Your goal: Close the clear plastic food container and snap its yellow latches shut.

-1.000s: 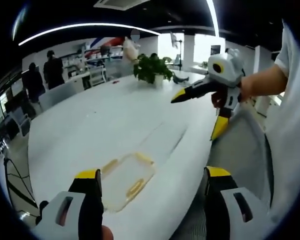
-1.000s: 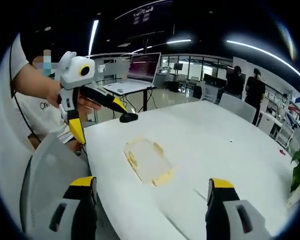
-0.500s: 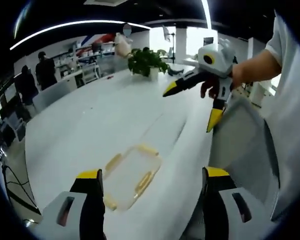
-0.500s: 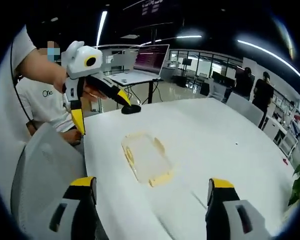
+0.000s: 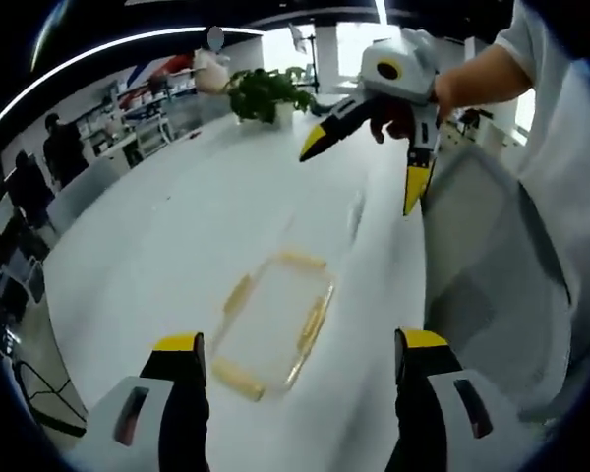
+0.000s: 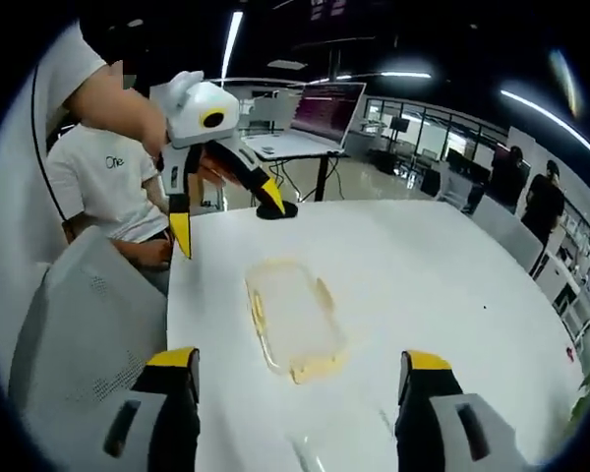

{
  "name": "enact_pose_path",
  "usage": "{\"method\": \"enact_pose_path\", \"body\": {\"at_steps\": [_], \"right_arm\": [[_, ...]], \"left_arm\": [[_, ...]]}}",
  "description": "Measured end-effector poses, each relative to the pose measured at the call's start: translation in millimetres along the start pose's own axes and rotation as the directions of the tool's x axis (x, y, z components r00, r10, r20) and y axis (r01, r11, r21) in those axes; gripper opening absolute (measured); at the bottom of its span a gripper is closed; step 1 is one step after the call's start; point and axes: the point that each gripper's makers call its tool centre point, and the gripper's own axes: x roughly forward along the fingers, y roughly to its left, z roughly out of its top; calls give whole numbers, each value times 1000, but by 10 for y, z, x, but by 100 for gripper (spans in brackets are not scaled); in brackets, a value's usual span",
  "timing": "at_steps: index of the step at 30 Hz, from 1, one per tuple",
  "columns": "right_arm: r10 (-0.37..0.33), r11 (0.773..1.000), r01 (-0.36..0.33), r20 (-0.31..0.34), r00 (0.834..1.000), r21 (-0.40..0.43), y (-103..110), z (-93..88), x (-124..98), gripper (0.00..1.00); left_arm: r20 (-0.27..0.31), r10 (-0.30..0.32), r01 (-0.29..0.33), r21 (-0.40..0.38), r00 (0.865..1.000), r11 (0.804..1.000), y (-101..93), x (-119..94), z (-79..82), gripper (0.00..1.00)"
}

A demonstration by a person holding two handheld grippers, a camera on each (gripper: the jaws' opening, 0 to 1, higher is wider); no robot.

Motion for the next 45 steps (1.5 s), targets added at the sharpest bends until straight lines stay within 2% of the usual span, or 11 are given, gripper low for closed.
{"method": "enact_pose_path", "body": {"at_steps": [4,7,9,11,16,22,25,28,32,39,45], "right_arm": [[37,999,-38,-28,999,-24,28,-48,93,81],[56,998,-58,-45,997,-38,29,-75,139,78],[67,994,-73,-82,994,-76,38,-136,171,77],[77,992,-85,-90,993,-88,62,-150,210,78],[103,990,-114,-123,987,-87,47,-219,302,76],[132,982,-152,-170,977,-109,12,-303,403,72],[150,980,-171,-184,971,-105,-9,-314,452,69],[162,975,-189,-202,966,-120,-37,-343,508,62],[195,971,-217,-199,960,-97,-7,-336,573,61],[214,960,-249,-239,947,-127,-39,-409,690,55],[226,960,-260,-255,940,-105,-86,-456,773,54]], "left_arm": [[-48,-39,43,94,998,995,12,23,-92,72],[-64,-45,51,95,997,994,79,61,-131,73],[-86,-53,64,129,995,990,103,72,-153,72],[-115,-58,78,184,992,980,136,80,-190,71],[-140,-67,96,212,988,973,230,98,-252,69],[-154,-92,121,191,984,974,343,164,-331,67],[-178,-115,153,214,977,965,334,208,-366,65],[-205,-123,170,233,971,958,368,256,-403,65],[-200,-133,178,228,971,957,409,301,-417,65],[-258,-148,206,217,955,954,513,387,-630,63],[-263,-172,228,202,950,952,547,458,-686,60]]}}
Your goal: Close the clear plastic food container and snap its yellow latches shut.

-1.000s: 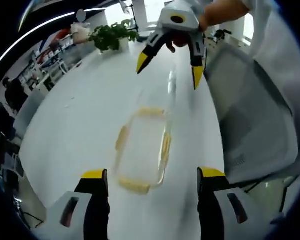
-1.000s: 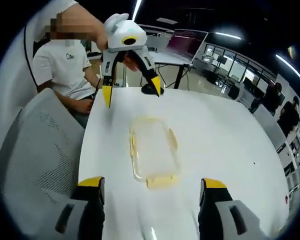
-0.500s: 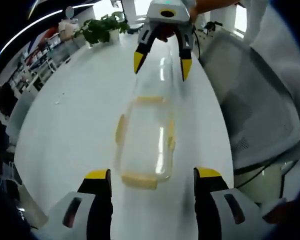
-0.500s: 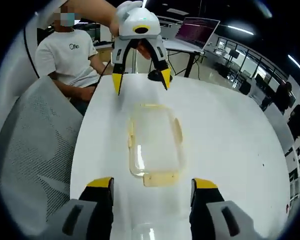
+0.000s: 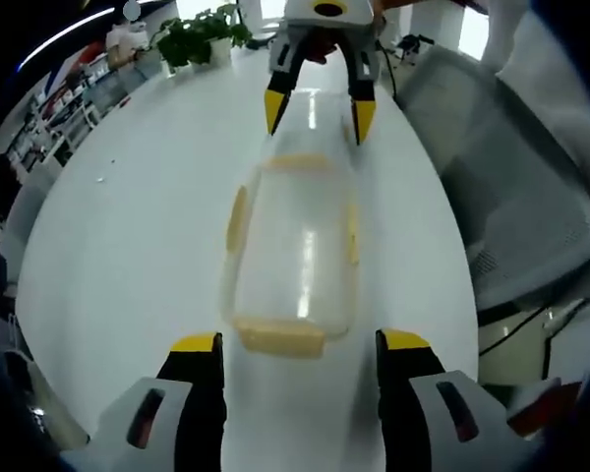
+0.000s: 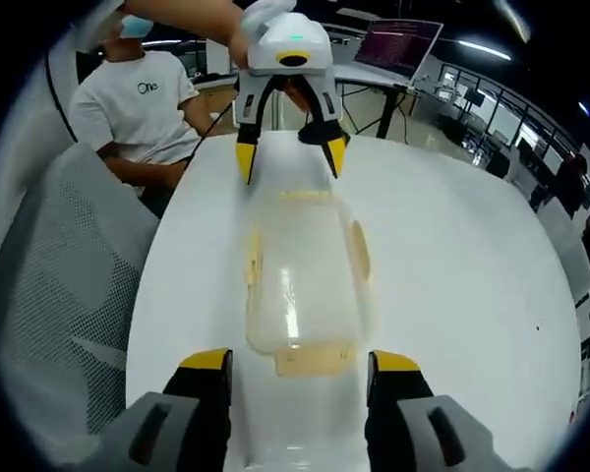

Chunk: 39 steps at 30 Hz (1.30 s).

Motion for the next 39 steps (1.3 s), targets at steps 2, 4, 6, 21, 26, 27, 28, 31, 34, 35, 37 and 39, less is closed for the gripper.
{"method": "enact_pose_path", "body": {"at_steps": [2,4,6,21,26,27,28,31,34,35,37,39], "right_arm": [[-12,1000,12,-10,1000,5,-30,-35,19,54],[3,1000,-2,-17,1000,13,-23,-59,39,52],[9,1000,-9,-21,1000,3,-30,-61,62,52],[41,999,-41,-67,997,-7,-65,-118,224,48],[54,998,-58,-101,993,-37,-23,-155,294,46],[55,998,-60,-116,992,-36,-16,-177,311,45],[65,997,-69,-122,990,-33,-5,-187,305,45],[56,998,-58,-110,992,-19,-17,-158,317,46],[54,998,-55,-109,993,-12,-24,-148,317,45],[55,998,-57,-110,992,-14,-18,-146,320,45],[59,998,-61,-114,992,-20,-15,-146,318,44],[58,998,-61,-109,992,-16,-21,-148,316,44]], "left_arm": [[-2,-5,5,-6,1000,1000,-3,47,-21,60],[-19,-14,14,10,1000,1000,-22,83,-53,59],[-23,-20,21,18,1000,1000,-16,109,-74,57],[-39,-51,53,29,998,998,94,171,-129,48],[-52,-54,56,51,997,997,99,215,-155,43],[-48,-51,54,50,998,997,112,221,-144,42],[-46,-50,53,50,998,997,116,225,-138,40],[-54,-49,53,75,997,996,114,243,-126,38],[-58,-44,49,77,997,996,84,248,-125,39],[-68,-44,50,90,997,995,74,246,-128,39],[-81,-43,51,99,996,994,62,250,-125,39],[-85,-43,51,94,995,994,74,247,-130,39]]}}
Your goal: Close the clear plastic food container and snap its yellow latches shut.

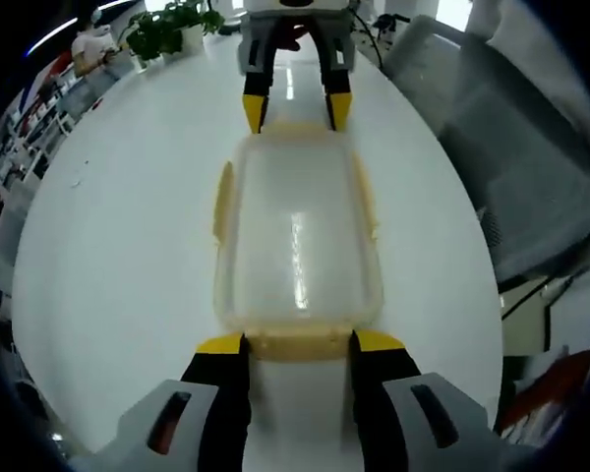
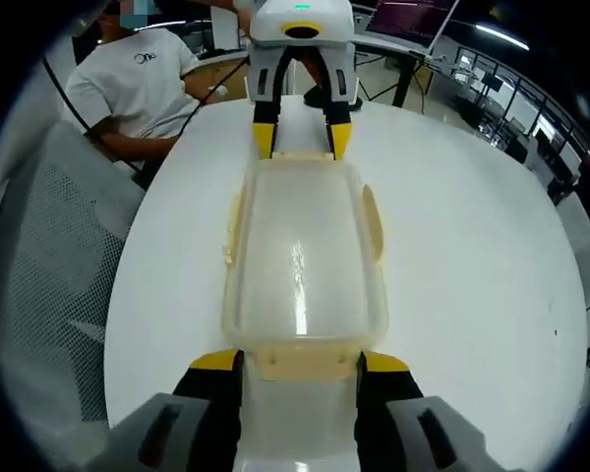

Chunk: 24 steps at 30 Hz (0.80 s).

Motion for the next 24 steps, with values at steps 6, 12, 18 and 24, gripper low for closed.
{"method": "enact_pose_path", "body": {"at_steps": [6,12,18,24], "right_arm": [[-4,1000,4,-11,1000,8,15,-7,6,43],[1,1000,-1,-16,1000,-7,29,-2,-4,37],[3,1000,-4,-34,999,-28,56,29,-10,37],[10,1000,-11,-10,1000,-28,87,101,-123,37]], "left_arm": [[-2,-1,1,-25,1000,1000,8,4,17,39],[-13,4,-4,-21,1000,1000,-77,1,7,37],[-23,3,-4,-34,1000,999,-136,-51,2,37],[-22,8,-9,-36,1000,999,-173,-189,17,37]]}}
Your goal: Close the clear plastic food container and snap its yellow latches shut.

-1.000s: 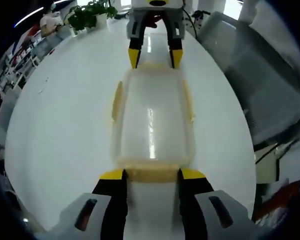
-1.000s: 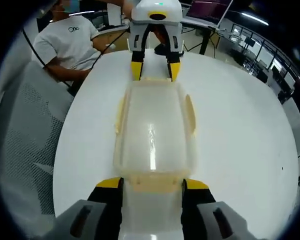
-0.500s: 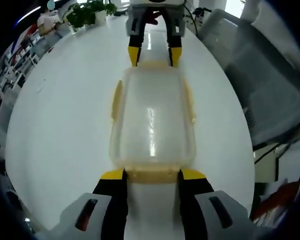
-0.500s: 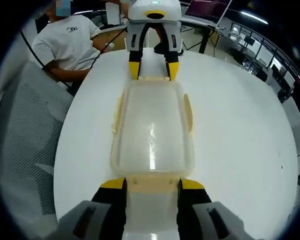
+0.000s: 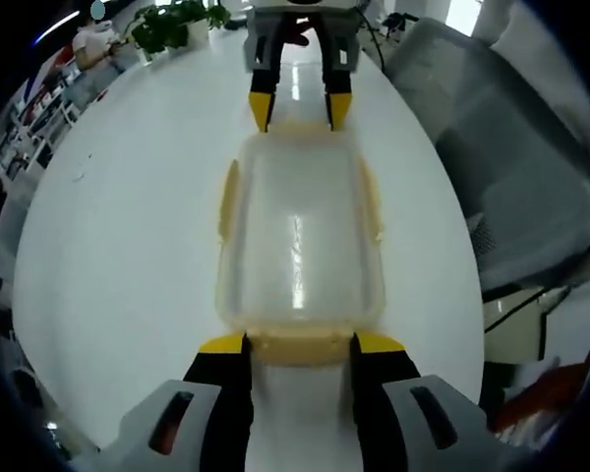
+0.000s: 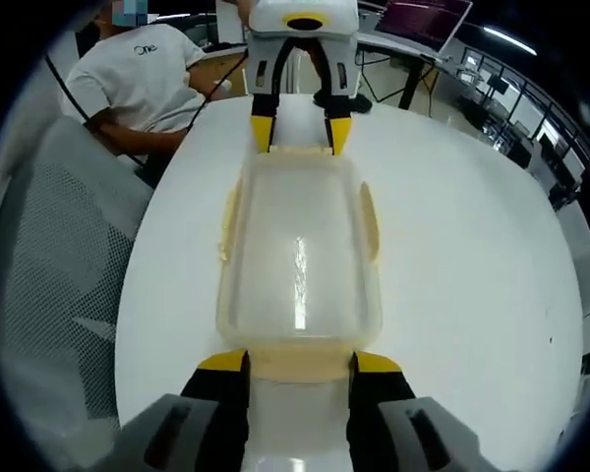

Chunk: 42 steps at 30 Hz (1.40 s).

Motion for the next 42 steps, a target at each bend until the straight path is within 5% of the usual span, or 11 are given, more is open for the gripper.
{"method": "enact_pose_path", "body": {"at_steps": [22,42], "right_arm": [[39,998,-36,60,997,-45,176,173,-633,37],[0,998,1,20,1000,-67,115,-259,-1163,37]], "left_arm": [[-6,-20,20,-49,1000,999,-232,-527,374,37],[-12,16,-16,-49,1000,999,-180,-595,1081,37]]}}
